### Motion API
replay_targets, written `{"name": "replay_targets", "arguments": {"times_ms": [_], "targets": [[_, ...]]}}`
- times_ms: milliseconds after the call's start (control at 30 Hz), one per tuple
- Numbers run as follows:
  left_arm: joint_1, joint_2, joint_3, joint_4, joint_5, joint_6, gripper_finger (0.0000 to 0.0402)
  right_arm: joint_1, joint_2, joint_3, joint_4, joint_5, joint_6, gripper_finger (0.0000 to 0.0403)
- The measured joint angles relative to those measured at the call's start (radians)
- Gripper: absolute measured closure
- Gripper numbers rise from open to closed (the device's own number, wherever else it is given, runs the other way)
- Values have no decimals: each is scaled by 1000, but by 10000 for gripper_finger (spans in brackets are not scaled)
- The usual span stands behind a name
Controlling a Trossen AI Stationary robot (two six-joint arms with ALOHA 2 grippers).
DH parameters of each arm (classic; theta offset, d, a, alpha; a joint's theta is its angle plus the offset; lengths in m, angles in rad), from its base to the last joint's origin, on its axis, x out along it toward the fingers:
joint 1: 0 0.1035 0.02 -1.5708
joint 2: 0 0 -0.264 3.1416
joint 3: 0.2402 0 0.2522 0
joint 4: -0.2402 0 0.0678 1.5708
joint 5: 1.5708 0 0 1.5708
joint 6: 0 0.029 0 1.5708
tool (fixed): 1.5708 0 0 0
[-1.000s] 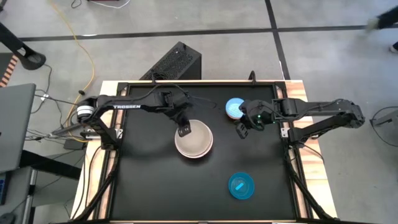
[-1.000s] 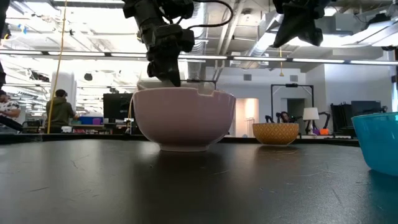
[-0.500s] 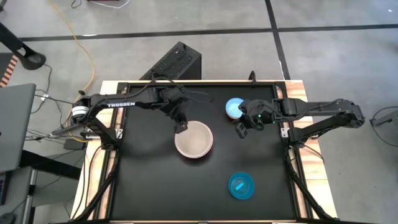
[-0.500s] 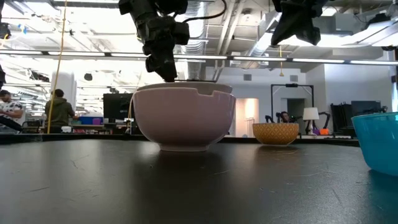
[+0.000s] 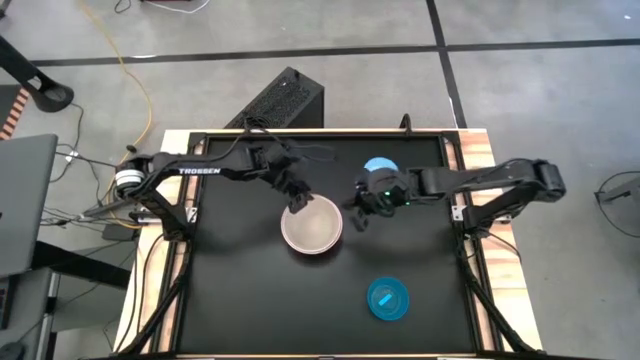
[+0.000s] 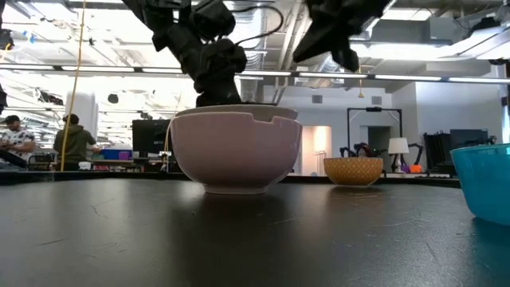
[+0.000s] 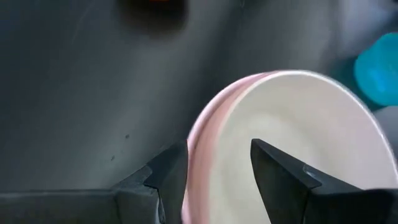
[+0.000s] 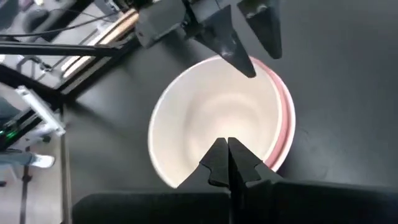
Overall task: Nest bowls inside each other
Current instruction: Stack the grey bowl on the light orange bowl
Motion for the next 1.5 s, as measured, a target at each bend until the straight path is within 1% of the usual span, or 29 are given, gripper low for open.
{"name": "replay_targets", "arguments": {"times_ms": [67,167,233,367,433,533,667,767,967,1200,1500], "targets": [[18,0,-16,6,7,-3,237,-6,35,0,14,-15,1,401],[48,0,-47,63,68,-31,237,-11,78,0,41,-42,1,401],[70,0,-66,68,114,-41,237,-18,102,0,58,-55,0,401],[101,1,-92,63,152,-44,237,-54,150,0,103,-94,-15,401],[119,1,-94,64,184,-53,237,-78,173,0,137,-130,-19,401],[136,1,-94,55,196,-56,237,-116,213,0,170,-214,-19,401],[142,-9,-94,75,232,-55,237,-137,247,0,179,-293,-18,401],[142,-20,-94,79,228,-54,237,-128,253,0,172,-355,-18,401],[140,-18,-94,75,226,-54,237,-88,244,0,147,-384,-18,401],[137,-15,-94,40,164,-29,237,-31,255,0,97,-382,-2,401],[137,-15,-94,14,146,-17,237,-31,267,0,80,-377,8,401]]}}
